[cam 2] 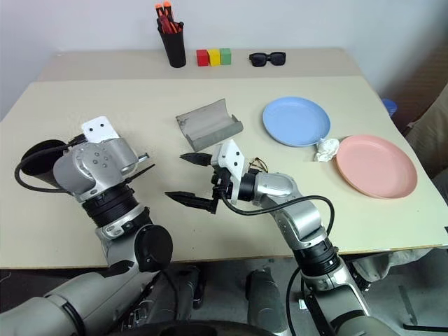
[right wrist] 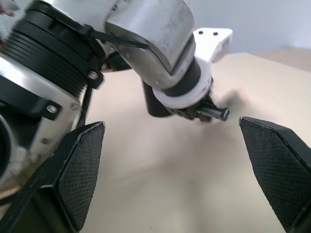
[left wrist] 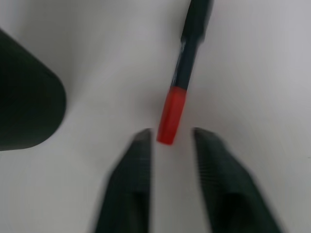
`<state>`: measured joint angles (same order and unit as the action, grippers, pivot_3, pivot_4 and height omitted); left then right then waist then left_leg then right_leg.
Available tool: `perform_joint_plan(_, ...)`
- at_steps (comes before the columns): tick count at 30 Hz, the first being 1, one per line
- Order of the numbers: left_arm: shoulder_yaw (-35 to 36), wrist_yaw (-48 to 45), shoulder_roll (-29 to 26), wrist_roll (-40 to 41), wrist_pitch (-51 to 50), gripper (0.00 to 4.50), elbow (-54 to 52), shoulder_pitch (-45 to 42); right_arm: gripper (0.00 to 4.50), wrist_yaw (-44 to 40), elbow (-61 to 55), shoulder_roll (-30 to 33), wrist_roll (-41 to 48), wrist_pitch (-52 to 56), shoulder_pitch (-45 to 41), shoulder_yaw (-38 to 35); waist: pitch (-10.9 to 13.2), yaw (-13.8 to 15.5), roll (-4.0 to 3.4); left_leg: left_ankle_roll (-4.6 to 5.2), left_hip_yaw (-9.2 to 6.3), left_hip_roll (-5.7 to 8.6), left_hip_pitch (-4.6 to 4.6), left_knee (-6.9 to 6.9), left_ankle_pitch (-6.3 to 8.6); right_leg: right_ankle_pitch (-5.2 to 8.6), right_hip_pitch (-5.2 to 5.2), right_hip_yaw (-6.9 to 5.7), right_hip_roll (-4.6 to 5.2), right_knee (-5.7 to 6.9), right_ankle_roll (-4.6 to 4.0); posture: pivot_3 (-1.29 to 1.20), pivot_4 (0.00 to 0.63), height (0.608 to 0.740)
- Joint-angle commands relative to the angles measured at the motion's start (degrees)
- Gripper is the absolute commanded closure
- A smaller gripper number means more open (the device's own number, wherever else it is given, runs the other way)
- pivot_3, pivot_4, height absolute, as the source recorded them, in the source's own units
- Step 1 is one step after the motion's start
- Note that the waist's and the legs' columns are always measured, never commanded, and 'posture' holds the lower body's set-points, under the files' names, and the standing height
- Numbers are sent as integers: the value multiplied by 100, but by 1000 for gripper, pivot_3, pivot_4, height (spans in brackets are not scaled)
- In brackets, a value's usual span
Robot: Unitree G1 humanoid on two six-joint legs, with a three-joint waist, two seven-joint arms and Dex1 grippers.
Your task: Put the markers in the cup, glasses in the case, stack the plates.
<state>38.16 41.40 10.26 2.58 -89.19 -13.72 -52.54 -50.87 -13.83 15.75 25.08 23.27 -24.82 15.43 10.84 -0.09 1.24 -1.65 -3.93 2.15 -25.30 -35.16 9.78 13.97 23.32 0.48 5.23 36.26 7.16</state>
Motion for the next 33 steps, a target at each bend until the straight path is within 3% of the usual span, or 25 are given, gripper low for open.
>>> perform_joint_plan(1, -28, -197, 800, -44, 59, 1521, -70, -119, 0, -48, -125, -45, 74, -66, -94, -17, 0, -1, 0, -1, 0, 0, 0, 1, 0, 0, 1, 0, 0, 0, 0, 0, 150, 740)
perform_joint_plan(3, -64, -391, 690, 14, 125, 592, 25, -129, 0, -56, -122, -48, 69, -63, -94, -17, 0, -14, 0, -2, 0, -1, 0, 4, 0, 0, 3, 0, 0, 0, 0, 0, 150, 740)
perform_joint_plan(16, -828, -834, -527, -451, 1380, 592, 1295, 116, 0, 60, -114, -88, 17, -72, -33, -37, 0, -68, 0, -2, 1, -2, 1, 8, 0, 0, 6, 1, -1, 0, -1, 0, 150, 740)
perform_joint_plan(25, -973, -890, -833, -639, 1889, 592, 1612, 261, 0, 105, -135, -80, 24, -57, 15, -34, 0, -47, 0, -2, 2, -2, -2, 8, 0, -1, 8, 2, 0, 0, -1, 0, 150, 740)
perform_joint_plan(32, -635, -926, -894, -518, 1920, 592, 1854, 303, 0, 88, -115, -95, 36, -55, 4, -21, 0, -56, 0, -2, 1, -2, -2, 9, 0, 0, 9, 2, 0, 1, -1, 0, 150, 740)
perform_joint_plan(33, -492, -919, -859, -445, 1892, 815, 1885, 267, 0, 86, -111, -99, 36, -55, 1, -18, 0, -56, 0, -2, 1, -2, -1, 9, 0, -1, 9, 2, 0, 1, -1, 0, 150, 740)
